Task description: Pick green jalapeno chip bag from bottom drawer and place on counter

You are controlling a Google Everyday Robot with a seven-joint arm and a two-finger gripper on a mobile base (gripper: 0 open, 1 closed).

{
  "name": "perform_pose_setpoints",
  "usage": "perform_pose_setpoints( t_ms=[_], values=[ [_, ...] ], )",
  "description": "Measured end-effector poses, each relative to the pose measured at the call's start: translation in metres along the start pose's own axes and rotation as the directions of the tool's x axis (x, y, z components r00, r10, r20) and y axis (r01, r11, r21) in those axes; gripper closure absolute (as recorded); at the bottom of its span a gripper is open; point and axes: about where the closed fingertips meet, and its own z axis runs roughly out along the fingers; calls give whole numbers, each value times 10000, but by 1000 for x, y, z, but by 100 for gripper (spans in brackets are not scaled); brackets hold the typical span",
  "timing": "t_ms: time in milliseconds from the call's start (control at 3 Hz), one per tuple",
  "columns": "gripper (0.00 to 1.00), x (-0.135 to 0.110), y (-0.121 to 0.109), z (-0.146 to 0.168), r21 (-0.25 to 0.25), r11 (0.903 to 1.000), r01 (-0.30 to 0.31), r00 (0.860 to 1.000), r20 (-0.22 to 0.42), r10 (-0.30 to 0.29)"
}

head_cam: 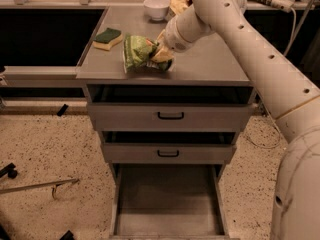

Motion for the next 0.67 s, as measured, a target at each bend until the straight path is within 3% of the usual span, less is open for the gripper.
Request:
perform_pose_setpoints(
  t_ms=[667],
  values=[
    [58, 1, 0, 1, -6, 10000, -12, 10000, -29, 12]
  ],
)
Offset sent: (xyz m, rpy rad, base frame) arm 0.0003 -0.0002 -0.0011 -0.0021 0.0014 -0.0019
